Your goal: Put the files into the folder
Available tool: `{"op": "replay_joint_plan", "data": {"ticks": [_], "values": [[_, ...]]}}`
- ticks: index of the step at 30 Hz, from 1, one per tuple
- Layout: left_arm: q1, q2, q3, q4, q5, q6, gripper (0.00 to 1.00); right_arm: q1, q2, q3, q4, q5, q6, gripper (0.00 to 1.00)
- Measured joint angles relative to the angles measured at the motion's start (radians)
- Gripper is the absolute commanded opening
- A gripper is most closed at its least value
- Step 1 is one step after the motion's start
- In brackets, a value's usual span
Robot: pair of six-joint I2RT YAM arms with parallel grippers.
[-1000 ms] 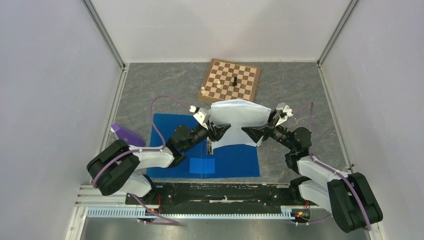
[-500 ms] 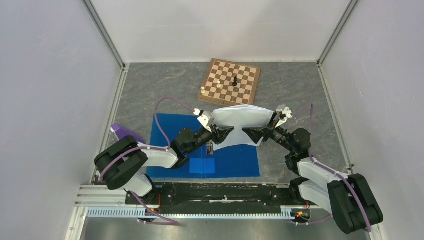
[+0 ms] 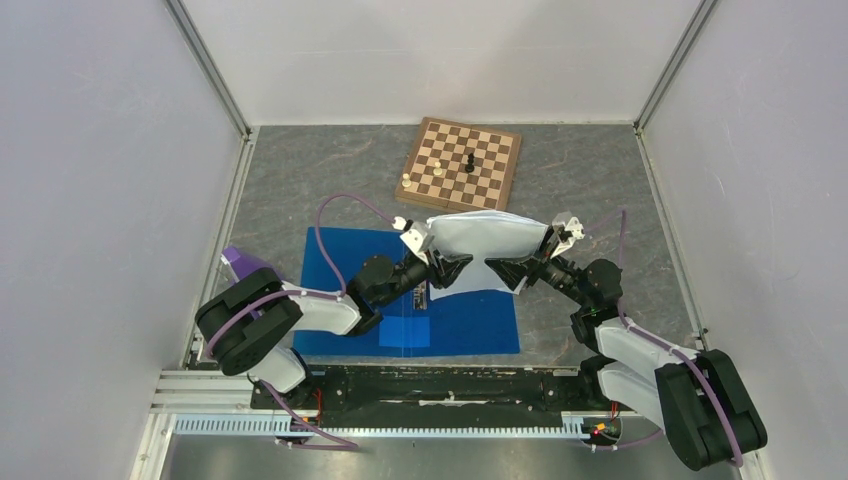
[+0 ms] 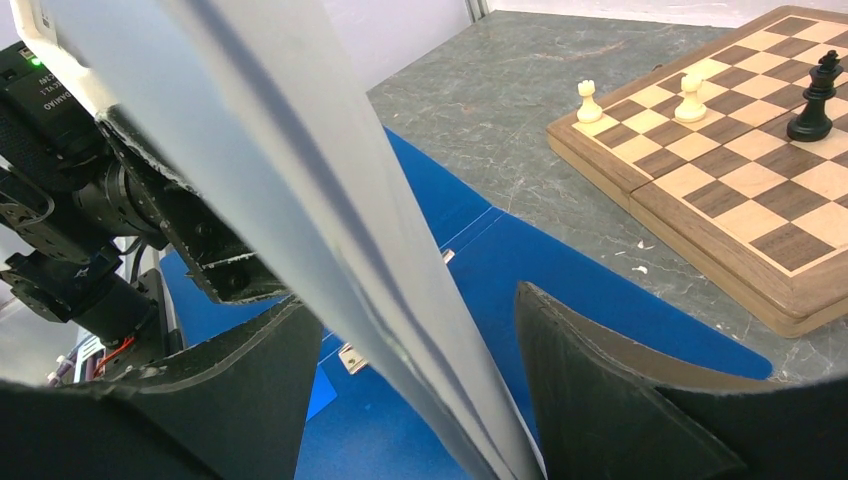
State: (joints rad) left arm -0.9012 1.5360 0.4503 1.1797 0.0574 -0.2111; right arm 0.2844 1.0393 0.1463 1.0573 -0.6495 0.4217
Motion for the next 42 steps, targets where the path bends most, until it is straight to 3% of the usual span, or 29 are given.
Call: {"op": "replay_joint_plan", "data": {"ticks": [3,9,18,27,32,42], "values": [[0.0,0.0,0.01,-0.012,-0.001,0.0,0.42,0.0,0.0,0.0,0.0,0.0,0.0,0.72],[0.0,0.008,0.052,-0.031,0.004,0.001,0.03,0.0,0.0,0.0,0.0,0.0,-0.001,0.72],[-0.002,-0.003,0.1,-0.121,0.038,0.003,0.02,0.0,-0.023,0.013,-0.063,-0.001,-0.027,0.72],[0.101,-0.266,0.26,-0.495,0.236,0.027,0.02,0.0,-0.109,0.185,-0.186,-0.082,-0.032,0.68],[0.136,-0.376,0.319,-0.618,0.325,0.026,0.02,0.0,-0.137,0.259,-0.182,-0.145,0.026,0.6],[0.149,-0.439,0.37,-0.791,0.399,0.026,0.02,0.0,-0.161,0.293,-0.12,-0.193,0.193,0.37]]}}
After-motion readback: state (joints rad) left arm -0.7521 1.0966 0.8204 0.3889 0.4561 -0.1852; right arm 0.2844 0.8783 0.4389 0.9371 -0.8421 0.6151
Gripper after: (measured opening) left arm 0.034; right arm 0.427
